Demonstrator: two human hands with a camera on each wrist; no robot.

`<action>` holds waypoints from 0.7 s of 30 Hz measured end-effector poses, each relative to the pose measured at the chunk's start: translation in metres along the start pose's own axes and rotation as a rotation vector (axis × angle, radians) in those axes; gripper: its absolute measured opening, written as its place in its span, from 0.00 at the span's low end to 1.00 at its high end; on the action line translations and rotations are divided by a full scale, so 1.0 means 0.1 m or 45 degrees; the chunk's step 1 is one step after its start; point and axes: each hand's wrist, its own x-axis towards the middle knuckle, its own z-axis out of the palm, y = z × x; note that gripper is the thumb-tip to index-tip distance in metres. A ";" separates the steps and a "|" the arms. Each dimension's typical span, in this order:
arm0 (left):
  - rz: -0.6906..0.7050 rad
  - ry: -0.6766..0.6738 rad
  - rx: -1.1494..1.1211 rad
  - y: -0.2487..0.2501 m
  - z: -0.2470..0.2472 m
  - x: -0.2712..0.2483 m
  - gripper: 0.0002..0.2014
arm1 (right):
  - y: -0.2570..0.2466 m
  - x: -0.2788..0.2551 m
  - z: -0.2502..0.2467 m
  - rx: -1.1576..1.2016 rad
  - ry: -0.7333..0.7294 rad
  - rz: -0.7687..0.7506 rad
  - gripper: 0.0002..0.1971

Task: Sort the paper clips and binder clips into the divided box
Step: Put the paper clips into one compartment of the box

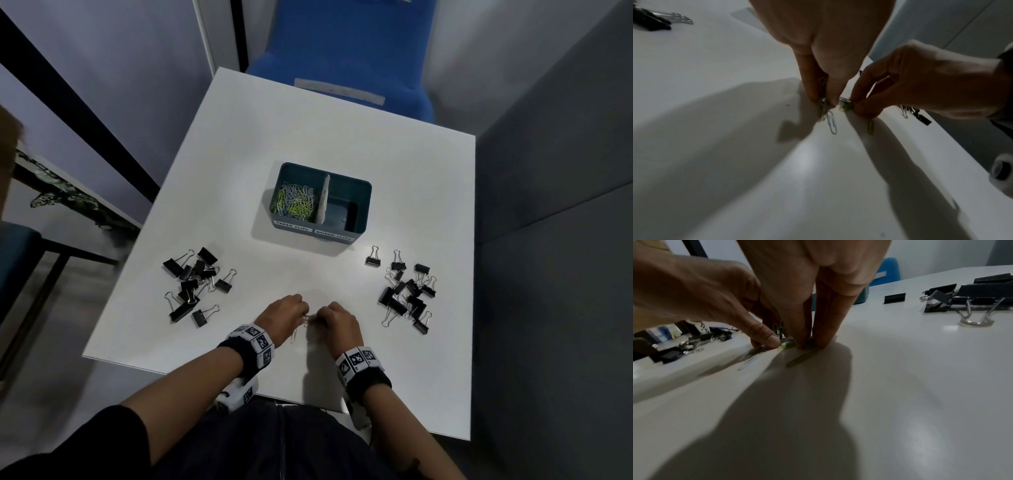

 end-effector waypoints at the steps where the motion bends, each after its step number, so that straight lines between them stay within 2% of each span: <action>1: -0.028 -0.009 -0.028 0.01 -0.03 0.01 0.05 | 0.00 0.01 -0.02 -0.007 -0.009 0.012 0.05; 5: -0.142 -0.012 -0.114 0.01 -0.11 0.04 0.05 | 0.00 0.06 -0.10 -0.013 -0.026 0.050 0.05; 8: -0.176 0.062 -0.180 0.00 -0.24 0.04 0.05 | 0.03 0.08 -0.13 0.036 -0.004 0.090 0.04; 11: -0.121 0.218 -0.275 0.03 -0.55 0.05 0.05 | 0.07 0.08 -0.15 0.084 0.024 0.106 0.04; 16: -0.026 0.551 -0.364 0.17 -1.34 0.31 0.07 | 0.06 0.05 -0.31 0.270 0.103 0.172 0.03; 19: -0.038 0.738 -0.339 0.18 -1.74 0.62 0.05 | -0.07 0.07 -0.54 0.347 0.128 0.107 0.02; 21: -0.085 0.759 -0.364 0.16 -1.91 0.78 0.08 | -0.20 0.15 -0.74 0.368 0.160 0.036 0.06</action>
